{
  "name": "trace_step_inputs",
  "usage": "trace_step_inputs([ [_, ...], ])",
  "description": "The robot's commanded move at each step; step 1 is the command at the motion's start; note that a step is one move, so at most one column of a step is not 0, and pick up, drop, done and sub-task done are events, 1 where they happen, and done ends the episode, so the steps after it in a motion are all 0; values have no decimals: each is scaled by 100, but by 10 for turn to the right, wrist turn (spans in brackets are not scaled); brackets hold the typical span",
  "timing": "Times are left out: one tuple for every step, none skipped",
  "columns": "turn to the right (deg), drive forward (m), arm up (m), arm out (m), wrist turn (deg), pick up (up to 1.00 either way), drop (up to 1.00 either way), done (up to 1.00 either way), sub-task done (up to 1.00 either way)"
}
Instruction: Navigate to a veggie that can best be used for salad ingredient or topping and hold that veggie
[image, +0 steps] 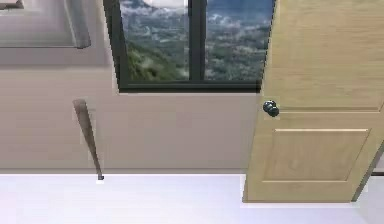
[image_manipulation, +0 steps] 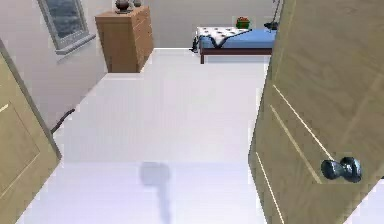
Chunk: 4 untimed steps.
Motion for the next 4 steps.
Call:
trace_step_inputs([
  [450,0,0,0,0,0,0,0,0],
  [180,0,0,0,0,0,0,0,0],
  [0,15,0,0,0,0,0,0,0],
  [330,0,0,0,0,0,0,0,0],
])
